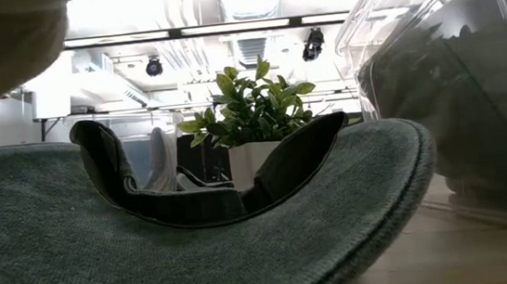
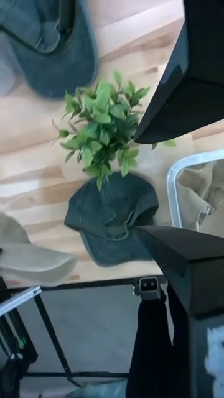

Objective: Pick & Place hat
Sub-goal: Put the brown cap into the top transparent bin

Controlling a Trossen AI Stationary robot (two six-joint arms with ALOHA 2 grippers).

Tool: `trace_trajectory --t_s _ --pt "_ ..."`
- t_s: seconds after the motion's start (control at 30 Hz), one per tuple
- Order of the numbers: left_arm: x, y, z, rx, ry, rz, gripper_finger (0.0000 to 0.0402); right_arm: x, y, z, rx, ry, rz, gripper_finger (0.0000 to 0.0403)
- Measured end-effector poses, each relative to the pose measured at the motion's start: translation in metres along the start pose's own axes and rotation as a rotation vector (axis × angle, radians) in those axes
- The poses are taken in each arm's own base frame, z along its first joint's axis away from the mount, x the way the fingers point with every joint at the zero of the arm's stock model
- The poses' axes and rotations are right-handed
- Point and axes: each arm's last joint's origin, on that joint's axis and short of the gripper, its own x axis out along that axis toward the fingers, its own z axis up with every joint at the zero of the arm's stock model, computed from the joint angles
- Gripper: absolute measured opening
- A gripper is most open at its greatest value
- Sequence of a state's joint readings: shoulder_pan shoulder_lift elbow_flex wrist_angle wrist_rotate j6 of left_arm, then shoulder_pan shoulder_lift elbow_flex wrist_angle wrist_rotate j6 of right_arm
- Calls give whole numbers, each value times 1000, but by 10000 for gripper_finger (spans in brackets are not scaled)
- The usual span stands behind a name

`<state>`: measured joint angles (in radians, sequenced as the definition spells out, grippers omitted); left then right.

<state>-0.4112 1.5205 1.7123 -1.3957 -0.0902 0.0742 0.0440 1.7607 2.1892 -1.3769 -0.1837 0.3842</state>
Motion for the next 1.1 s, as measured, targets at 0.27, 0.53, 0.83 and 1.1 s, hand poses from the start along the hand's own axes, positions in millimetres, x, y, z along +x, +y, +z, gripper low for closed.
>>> trace_trajectory --t_s 0.27,0.53,0.83,1.1 --pt "-29 13 2 -46 -79 64 7 6 5 1 -19 -27 -7 221" --pt "-41 27 2 -92 -119 135 7 22 18 10 -51 -147 68 221" --pt "-36 44 4 -157 -145 107 7 57 25 11 -10 -202 126 221" --pt "-35 50 6 -183 -172 90 7 87 20 10 79 -241 138 221"
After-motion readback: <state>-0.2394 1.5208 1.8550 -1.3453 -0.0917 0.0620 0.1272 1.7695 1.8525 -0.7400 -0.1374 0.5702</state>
